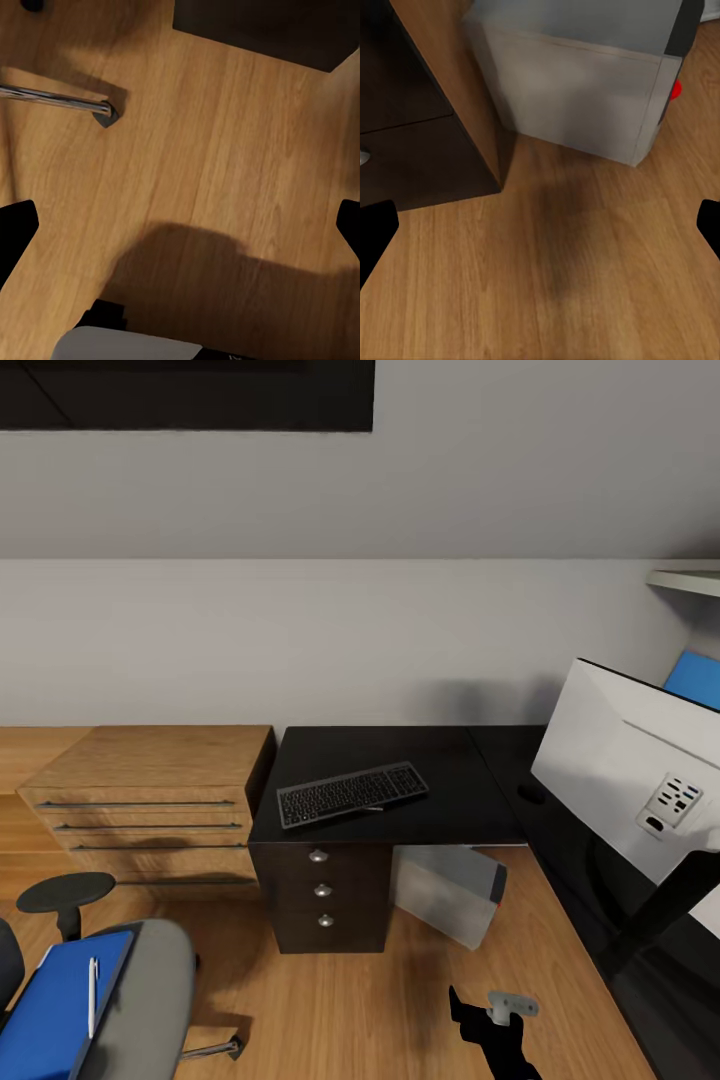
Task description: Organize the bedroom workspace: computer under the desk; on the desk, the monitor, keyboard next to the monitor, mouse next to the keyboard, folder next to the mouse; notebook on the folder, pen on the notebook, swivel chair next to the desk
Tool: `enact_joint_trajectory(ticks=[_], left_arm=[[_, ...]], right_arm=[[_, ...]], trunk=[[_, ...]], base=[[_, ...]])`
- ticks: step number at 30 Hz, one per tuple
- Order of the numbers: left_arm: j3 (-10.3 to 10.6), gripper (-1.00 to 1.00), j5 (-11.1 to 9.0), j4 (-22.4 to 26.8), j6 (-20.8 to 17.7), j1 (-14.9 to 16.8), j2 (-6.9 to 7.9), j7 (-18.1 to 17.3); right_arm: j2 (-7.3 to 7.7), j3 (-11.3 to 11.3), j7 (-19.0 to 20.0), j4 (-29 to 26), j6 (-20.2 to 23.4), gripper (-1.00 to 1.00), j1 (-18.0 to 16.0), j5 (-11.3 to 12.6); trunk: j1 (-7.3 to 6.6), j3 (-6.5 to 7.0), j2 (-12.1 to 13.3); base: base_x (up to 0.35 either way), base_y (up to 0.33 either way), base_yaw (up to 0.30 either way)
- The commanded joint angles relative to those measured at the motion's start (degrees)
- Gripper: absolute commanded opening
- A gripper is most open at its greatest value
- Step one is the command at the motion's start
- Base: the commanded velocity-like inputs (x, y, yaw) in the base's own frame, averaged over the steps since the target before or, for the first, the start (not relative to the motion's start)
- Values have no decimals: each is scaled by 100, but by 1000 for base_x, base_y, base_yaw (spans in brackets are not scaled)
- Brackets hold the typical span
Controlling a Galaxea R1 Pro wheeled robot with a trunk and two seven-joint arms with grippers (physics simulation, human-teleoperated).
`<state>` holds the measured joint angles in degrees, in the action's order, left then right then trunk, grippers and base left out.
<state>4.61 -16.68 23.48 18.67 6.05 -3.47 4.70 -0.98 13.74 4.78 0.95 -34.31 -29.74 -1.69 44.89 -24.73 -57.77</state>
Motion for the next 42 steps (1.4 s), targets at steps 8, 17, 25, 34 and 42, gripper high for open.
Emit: enact_joint_trajectory(ticks=[8, 17, 25, 34, 42], left_arm=[[48, 100, -28, -2, 22, 2, 4, 49], [46, 100, -28, -2, 22, 3, 4, 51], [41, 100, -28, -2, 22, 4, 4, 51], [48, 100, -27, 2, 30, 3, 3, 50], [44, 100, -28, 41, 31, 3, -10, 49]], right_arm=[[1, 50, 32, 8, -23, 100, -5, -15], [1, 50, 32, 7, -23, 100, -5, -15], [1, 50, 32, 4, -23, 100, -5, -15], [2, 50, 32, 9, -31, 100, -5, -15], [-5, 50, 32, 10, -31, 100, -5, -10]], trunk=[[0, -6, -4], [0, -6, -4], [0, -6, -4], [0, -6, -4], [0, -6, -4]], base=[[64, 0, 0], [185, 0, 0], [27, 0, 0], [2, 0, 0], [0, 0, 0]])
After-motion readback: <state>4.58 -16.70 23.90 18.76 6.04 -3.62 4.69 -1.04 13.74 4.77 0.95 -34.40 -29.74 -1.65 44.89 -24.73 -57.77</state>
